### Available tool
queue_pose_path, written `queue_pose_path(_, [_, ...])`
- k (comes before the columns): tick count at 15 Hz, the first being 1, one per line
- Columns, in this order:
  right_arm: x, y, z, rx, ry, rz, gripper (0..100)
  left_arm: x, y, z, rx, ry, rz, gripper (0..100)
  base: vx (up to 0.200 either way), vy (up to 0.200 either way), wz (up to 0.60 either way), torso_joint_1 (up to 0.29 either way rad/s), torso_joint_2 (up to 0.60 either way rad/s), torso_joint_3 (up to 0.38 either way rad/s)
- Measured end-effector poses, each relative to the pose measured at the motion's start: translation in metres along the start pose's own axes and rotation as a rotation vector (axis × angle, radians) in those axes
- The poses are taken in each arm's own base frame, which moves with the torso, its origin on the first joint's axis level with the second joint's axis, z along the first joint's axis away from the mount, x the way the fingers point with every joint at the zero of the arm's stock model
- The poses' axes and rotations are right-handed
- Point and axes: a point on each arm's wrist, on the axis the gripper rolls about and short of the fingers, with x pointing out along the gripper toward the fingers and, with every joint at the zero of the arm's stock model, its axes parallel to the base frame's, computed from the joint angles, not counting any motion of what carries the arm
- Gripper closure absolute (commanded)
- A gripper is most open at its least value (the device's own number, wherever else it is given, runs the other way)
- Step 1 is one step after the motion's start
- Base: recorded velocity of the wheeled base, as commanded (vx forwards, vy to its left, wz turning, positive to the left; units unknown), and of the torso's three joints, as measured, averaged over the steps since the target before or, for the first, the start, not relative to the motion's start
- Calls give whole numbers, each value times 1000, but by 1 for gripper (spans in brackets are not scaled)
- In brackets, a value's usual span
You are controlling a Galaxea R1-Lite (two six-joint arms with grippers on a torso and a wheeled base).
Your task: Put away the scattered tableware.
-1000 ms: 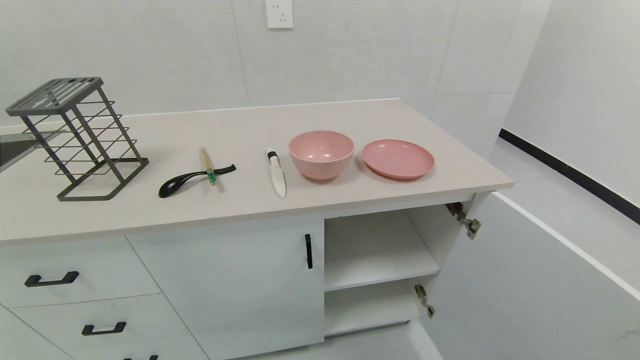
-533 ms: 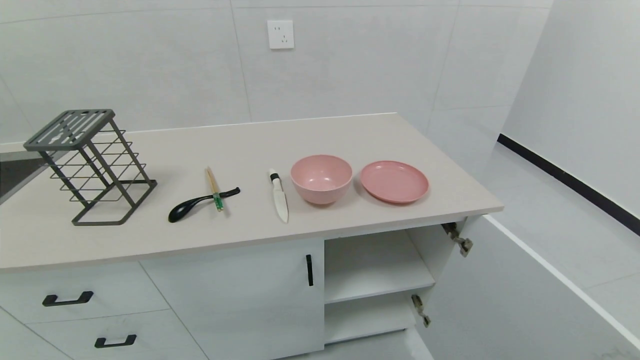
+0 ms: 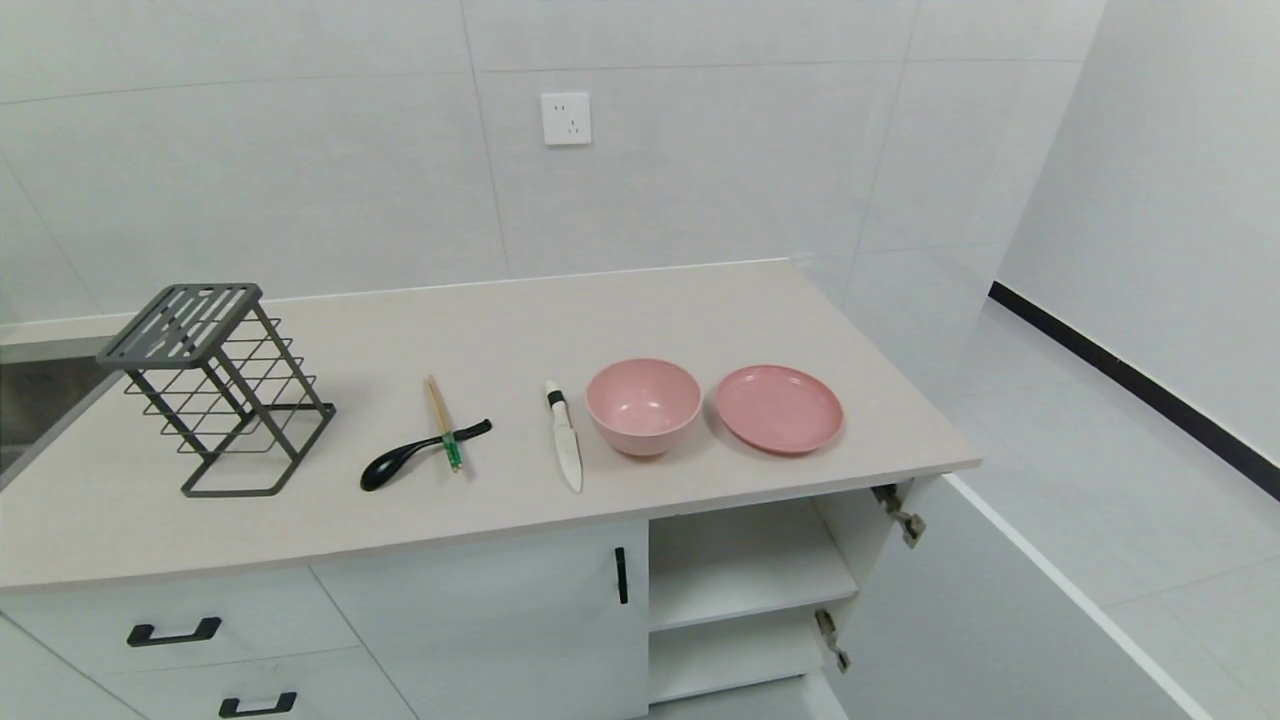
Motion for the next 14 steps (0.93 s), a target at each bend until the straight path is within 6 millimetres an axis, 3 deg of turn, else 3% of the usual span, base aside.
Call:
queue_pose_path(3, [0,0,0,2,0,0,0,0,0,0,2,0,2,0,0,0,0,193,-380,-188])
queue_pose_path(6, [0,0,0,3,0,0,0,0,0,0,0,0,4,0,200,0,0,20,-51,-23])
queue_pose_path(14, [0,0,0,3,0,0,0,0,0,0,-2,0,4,0,0,0,0,0,0,0])
